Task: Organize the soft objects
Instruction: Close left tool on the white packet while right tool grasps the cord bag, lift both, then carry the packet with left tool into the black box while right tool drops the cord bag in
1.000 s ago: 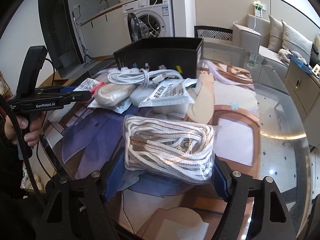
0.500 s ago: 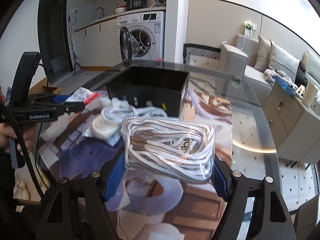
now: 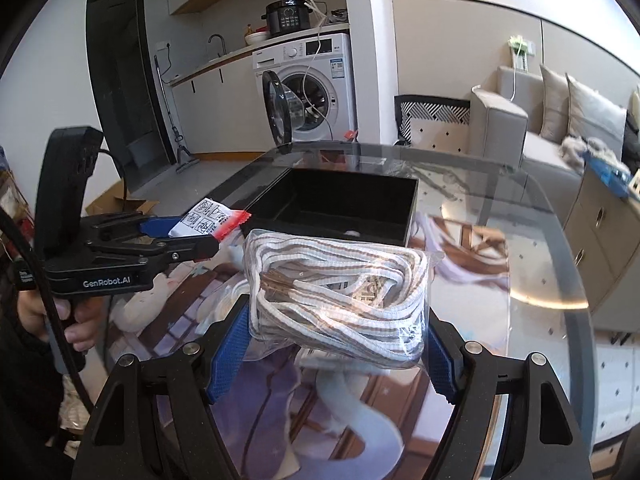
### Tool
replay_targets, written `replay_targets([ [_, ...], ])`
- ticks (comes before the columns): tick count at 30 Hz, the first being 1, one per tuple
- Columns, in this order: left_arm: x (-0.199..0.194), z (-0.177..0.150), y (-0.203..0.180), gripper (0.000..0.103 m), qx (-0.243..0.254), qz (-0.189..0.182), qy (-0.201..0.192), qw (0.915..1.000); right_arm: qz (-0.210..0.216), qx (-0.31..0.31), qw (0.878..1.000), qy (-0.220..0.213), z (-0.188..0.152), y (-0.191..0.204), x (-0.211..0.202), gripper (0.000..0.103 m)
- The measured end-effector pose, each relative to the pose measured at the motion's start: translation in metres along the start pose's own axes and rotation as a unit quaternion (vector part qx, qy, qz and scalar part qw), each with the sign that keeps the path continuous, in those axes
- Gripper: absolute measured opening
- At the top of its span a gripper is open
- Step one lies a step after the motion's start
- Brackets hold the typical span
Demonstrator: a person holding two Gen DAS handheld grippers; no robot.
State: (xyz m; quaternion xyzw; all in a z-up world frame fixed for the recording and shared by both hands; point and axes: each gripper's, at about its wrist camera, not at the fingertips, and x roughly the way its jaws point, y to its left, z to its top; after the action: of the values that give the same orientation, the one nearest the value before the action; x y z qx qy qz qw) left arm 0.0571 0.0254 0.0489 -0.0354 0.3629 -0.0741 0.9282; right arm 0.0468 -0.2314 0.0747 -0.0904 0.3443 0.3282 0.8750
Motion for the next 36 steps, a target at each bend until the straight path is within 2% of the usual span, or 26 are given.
replay_targets([
  [22, 0.04, 0.054, -0.001, 0.051, 0.007, -0.004, 0.002, 1.0, -0.082, -0.071, 0.994, -0.009, 0.063, -0.013, 0.048, 0.077],
  [29, 0.056, 0.065, 0.002, 0.051, 0.013, -0.004, 0.006, 0.9999, -0.113, -0.1, 0.988, -0.006, 0.077, -0.014, 0.072, 0.077],
  [36, 0.07, 0.066, 0.004, 0.051, 0.018, -0.005, 0.017, 0.9997, -0.123, -0.126, 0.984, 0.002, 0.086, -0.013, 0.093, 0.077],
])
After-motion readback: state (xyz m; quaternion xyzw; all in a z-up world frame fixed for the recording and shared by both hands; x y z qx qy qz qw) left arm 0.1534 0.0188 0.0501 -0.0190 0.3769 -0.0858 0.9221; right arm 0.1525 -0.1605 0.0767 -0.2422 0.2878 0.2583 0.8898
